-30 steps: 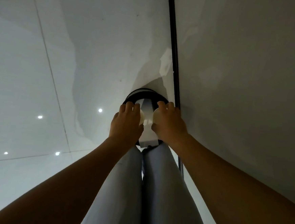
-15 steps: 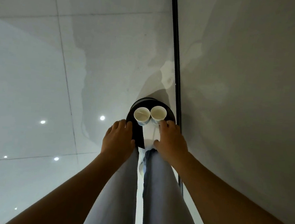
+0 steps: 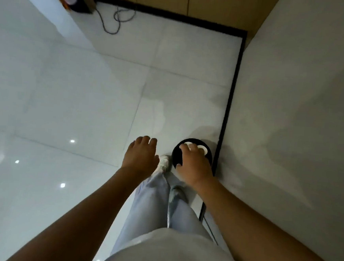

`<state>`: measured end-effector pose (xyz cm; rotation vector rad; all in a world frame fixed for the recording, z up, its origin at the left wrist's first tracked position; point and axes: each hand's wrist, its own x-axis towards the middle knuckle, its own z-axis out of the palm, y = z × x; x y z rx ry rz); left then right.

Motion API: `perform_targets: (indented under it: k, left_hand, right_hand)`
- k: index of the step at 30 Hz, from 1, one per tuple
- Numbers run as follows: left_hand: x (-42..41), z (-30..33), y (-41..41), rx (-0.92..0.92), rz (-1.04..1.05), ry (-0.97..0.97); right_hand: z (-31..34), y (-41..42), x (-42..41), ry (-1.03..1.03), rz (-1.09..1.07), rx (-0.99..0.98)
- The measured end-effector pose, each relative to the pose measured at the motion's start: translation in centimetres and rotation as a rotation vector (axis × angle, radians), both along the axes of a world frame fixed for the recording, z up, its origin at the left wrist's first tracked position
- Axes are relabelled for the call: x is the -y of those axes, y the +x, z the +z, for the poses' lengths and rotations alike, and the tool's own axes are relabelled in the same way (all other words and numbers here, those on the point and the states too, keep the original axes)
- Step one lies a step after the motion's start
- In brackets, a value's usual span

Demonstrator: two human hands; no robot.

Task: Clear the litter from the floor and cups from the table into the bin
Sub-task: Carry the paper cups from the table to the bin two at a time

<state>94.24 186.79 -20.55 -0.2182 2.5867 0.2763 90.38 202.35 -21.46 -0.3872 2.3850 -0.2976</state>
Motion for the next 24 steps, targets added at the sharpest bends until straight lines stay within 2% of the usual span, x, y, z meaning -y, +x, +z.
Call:
perform_targets:
  k: [8,15,20,24]
  left_hand:
    - [2.7,8.7,14.5,-0.057,0.41,-0.033]
    - [7.3,12.0,27.5,-0.063,0.743,-0.065]
    - [10.5,12.9,38.4,-0.089,0.978,-0.074]
    - [12.6,13.3,49.3,-0.061,1.137,-0.08]
  right_hand:
    - [8.8,8.3,6.5,-0.037,0.489,-0.074]
    - [13.0,17.3,14.9,-0.053,0.815,-0.106]
    - [14.2,26.5,21.9,-0.047,1.044,-0.135]
    - [14.3,37.1,27.7,-0.069,1.19,-0.132]
